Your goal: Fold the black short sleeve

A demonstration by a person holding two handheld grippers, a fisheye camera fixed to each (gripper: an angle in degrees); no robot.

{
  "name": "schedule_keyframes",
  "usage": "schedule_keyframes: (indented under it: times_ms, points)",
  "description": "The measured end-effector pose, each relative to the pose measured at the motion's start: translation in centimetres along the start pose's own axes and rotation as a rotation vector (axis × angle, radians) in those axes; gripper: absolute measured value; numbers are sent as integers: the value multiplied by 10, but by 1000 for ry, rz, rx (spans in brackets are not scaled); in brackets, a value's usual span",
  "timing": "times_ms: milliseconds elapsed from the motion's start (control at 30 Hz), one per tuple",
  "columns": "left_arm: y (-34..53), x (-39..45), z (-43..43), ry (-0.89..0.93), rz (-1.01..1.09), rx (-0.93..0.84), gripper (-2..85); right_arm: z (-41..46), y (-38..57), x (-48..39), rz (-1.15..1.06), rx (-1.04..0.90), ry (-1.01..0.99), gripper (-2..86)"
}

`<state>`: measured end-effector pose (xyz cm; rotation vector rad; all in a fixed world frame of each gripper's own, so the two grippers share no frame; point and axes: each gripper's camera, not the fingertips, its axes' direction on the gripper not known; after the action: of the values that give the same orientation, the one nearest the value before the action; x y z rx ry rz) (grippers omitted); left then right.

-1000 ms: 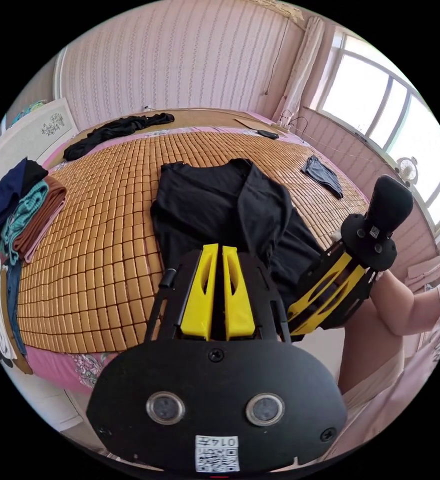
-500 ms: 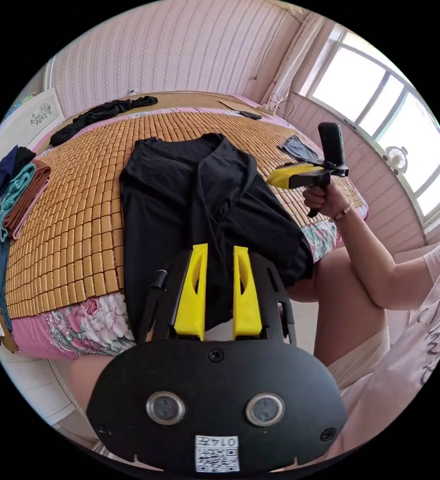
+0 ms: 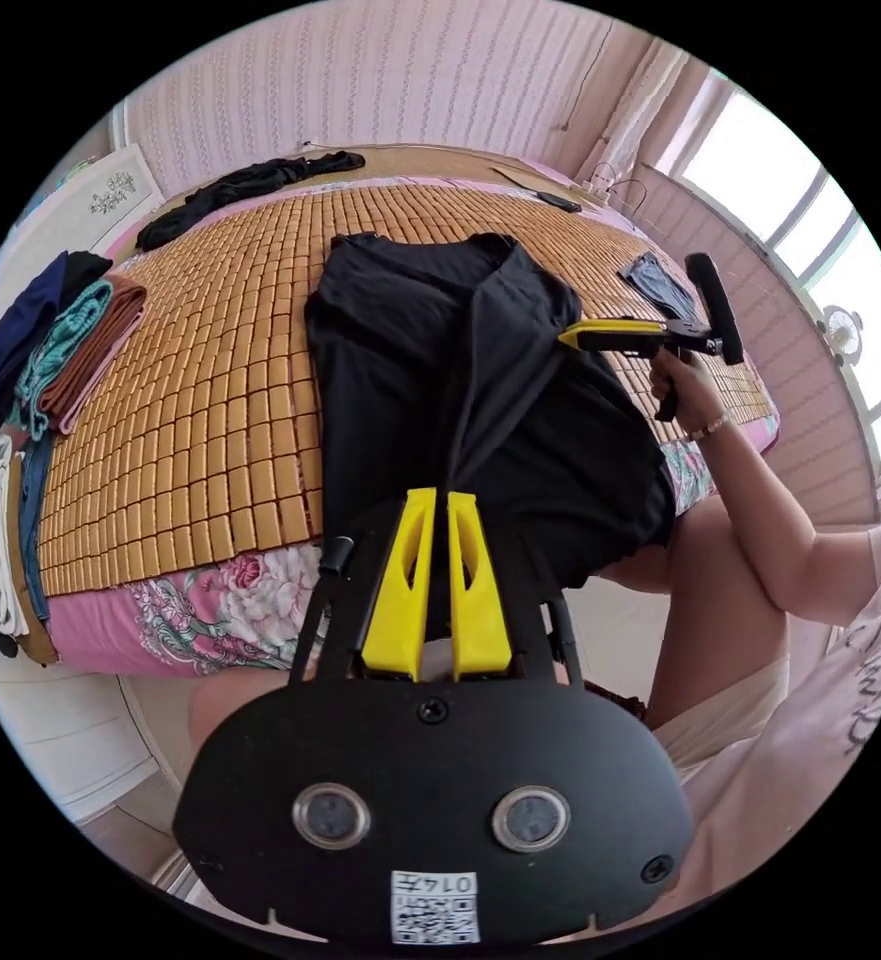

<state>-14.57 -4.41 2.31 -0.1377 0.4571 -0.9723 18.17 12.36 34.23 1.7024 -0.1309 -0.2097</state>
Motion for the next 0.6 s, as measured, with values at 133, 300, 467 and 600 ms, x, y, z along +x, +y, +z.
schedule_keyframes:
  times_ms: [133, 300, 467, 600]
  points:
    - [1, -36, -11, 52, -92, 13, 1, -1, -4, 4, -12, -12, 2, 87]
    - [3, -77, -6, 91, -193, -38, -6, -8, -7, 18, 16, -11, -28, 81]
    - [4, -99, 3, -26, -256, -133, -3, -14, -8, 29, 23, -16, -30, 75]
    - [-6, -121, -11, -7, -245, -31, 16, -25, -6, 40, 43, 2, -42, 77]
